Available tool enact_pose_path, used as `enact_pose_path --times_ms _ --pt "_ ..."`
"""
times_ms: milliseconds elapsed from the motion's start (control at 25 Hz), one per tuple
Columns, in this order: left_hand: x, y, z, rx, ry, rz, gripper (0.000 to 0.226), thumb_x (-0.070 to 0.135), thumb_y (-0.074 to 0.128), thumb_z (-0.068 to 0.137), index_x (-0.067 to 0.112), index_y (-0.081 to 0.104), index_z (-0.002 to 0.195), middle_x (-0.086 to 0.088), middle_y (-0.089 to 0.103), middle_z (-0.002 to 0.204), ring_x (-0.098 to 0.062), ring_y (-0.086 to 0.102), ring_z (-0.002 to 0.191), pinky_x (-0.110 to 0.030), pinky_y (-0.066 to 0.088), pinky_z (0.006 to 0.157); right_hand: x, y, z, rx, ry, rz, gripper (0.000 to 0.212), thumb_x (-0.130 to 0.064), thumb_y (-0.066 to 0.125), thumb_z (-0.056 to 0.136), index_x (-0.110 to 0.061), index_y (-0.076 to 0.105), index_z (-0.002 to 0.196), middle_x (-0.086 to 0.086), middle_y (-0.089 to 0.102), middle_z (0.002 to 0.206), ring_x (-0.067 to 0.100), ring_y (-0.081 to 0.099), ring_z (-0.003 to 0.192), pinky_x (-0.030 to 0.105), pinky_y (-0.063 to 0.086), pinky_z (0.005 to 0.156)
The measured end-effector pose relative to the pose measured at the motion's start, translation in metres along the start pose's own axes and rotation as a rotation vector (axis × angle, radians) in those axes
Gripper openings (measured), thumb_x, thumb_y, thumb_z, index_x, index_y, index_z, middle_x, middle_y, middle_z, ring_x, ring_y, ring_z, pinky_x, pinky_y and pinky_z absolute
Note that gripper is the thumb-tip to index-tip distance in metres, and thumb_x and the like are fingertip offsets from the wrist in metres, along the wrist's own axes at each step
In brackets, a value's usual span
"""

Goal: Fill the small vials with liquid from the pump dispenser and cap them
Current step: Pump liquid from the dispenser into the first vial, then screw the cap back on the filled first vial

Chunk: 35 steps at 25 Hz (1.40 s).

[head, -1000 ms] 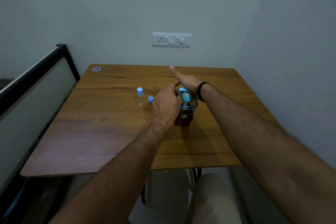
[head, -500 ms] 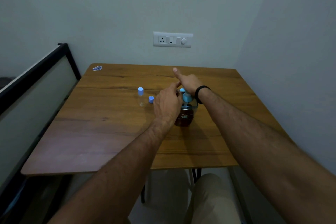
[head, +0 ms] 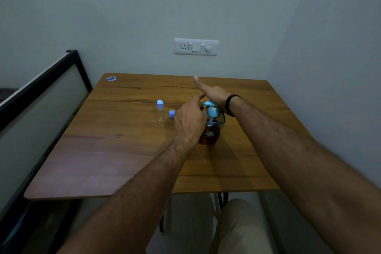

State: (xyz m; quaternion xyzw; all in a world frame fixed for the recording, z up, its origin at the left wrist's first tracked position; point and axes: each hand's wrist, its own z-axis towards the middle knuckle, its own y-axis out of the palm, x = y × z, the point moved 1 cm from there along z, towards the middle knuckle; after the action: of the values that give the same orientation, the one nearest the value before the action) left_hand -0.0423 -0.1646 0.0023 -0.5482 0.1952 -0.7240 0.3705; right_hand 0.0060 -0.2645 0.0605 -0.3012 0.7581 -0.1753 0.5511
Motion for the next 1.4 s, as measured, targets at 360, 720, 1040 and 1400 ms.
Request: enact_pose_path --times_ms 360,720,1040,1400 --pt "-0.003 0.001 0.001 0.004 0.005 -0.011 0.029 0.024 0.058 0.100 0.016 0.059 0.128 0.001 0.069 0.100 -0.015 0.064 0.094 -0.027 0.047 0.073 0.002 0.001 0.003 0.038 -0.018 -0.012 0.089 -0.087 0.034 0.086 -0.014 0.072 0.120 0.012 0.050 0.150 0.026 0.055 0.114 0.043 0.044 0.097" --pt "-0.006 0.003 0.003 0.003 0.030 -0.020 0.024 0.023 0.060 0.099 0.014 0.060 0.122 0.000 0.069 0.099 -0.017 0.064 0.093 -0.030 0.052 0.076 0.003 0.004 0.001 0.116 -0.020 -0.003 0.084 -0.081 0.033 0.092 -0.012 0.075 0.114 0.012 0.055 0.145 0.026 0.055 0.112 0.040 0.041 0.089" --pt "-0.011 0.004 0.004 -0.033 -0.056 -0.121 0.016 0.023 0.061 0.097 0.020 0.050 0.086 0.008 0.054 0.075 -0.011 0.053 0.069 -0.025 0.040 0.057 0.000 0.004 -0.008 0.115 -0.001 0.084 0.091 -0.087 0.024 0.088 -0.016 0.073 0.119 0.010 0.050 0.148 0.022 0.047 0.112 0.045 0.035 0.091" --pt "-0.057 -0.013 -0.025 0.081 -0.162 -0.602 0.034 0.020 0.066 0.098 0.019 0.043 0.072 0.009 0.041 0.062 -0.002 0.036 0.052 -0.016 0.032 0.049 -0.005 -0.005 0.008 0.147 -0.117 -0.093 0.068 -0.075 0.037 0.096 -0.019 0.067 0.118 0.001 0.076 0.098 0.013 0.066 0.090 0.037 0.048 0.074"
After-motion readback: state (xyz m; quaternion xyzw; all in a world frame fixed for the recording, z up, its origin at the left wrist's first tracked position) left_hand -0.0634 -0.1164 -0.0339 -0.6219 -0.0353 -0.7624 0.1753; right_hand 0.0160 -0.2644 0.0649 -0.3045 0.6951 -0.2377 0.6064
